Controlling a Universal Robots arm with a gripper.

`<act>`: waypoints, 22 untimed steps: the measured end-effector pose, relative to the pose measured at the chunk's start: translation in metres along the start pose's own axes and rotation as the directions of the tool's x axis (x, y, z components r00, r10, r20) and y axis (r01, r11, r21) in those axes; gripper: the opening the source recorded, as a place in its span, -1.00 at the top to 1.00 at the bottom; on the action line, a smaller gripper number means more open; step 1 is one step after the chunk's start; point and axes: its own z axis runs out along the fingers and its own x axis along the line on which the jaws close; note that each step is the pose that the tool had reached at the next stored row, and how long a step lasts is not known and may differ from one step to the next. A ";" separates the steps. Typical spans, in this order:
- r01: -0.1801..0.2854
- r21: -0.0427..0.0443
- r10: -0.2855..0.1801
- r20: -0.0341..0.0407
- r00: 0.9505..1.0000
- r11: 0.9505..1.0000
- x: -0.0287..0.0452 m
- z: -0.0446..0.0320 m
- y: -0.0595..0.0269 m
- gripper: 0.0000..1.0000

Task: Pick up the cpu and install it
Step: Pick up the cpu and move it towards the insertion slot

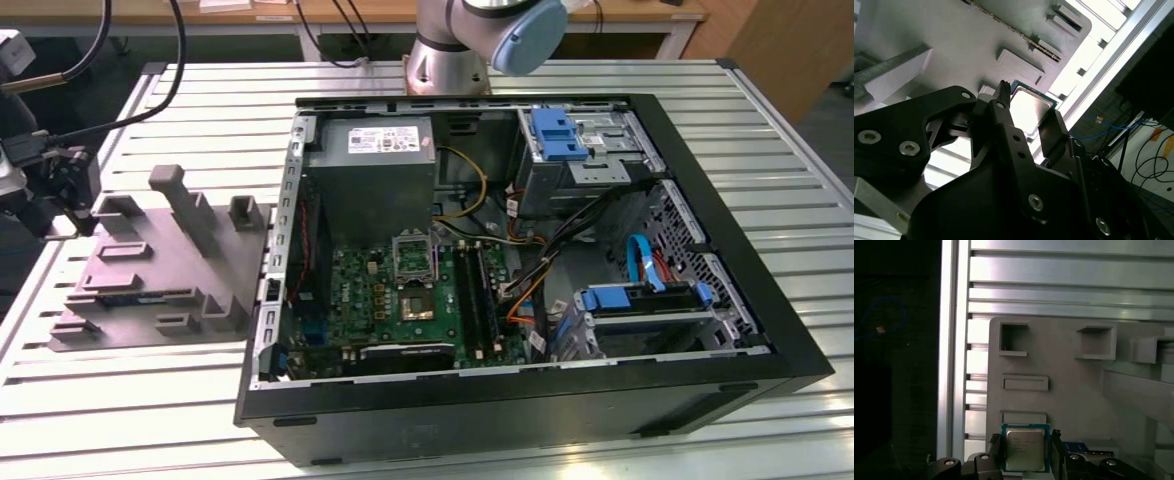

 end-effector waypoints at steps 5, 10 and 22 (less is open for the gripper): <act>0.000 0.004 0.000 0.000 1.000 1.000 0.0000 -0.0022 -0.0001 0.06; 0.000 0.005 0.000 0.000 1.000 1.000 0.0000 -0.0025 -0.0001 0.06; 0.001 -0.039 -0.001 0.001 1.000 0.999 0.0001 -0.0035 -0.0001 0.06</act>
